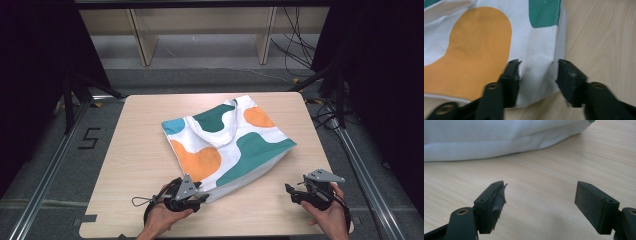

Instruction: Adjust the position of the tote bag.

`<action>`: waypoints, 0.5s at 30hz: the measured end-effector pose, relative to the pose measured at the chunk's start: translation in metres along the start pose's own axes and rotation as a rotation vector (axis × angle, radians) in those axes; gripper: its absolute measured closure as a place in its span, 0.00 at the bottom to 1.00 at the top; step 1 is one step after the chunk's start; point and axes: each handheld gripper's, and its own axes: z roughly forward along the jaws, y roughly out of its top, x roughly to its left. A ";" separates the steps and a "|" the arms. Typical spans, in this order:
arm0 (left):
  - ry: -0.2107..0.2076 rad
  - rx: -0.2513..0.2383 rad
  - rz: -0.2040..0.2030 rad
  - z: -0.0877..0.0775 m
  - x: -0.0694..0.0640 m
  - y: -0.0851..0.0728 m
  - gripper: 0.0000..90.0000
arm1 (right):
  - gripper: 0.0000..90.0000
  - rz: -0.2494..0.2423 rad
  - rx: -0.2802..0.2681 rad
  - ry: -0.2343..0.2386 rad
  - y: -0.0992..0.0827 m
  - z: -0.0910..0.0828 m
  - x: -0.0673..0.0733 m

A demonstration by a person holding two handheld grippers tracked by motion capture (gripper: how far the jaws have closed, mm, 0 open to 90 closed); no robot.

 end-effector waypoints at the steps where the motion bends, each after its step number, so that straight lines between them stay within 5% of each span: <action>1: 0.002 -0.001 0.013 0.002 -0.001 0.001 0.72 | 0.28 0.000 -0.002 0.000 0.000 0.000 0.000; 2: 0.007 0.013 0.036 0.004 -0.002 0.003 0.84 | 0.28 -0.012 0.001 0.005 0.000 -0.001 0.001; 5: 0.016 0.049 0.032 0.009 -0.004 0.006 0.90 | 0.28 -0.036 -0.002 -0.005 0.000 -0.001 -0.001; 15: -0.026 0.047 0.012 0.025 -0.013 0.015 0.92 | 0.28 -0.004 -0.005 -0.004 0.001 -0.002 -0.002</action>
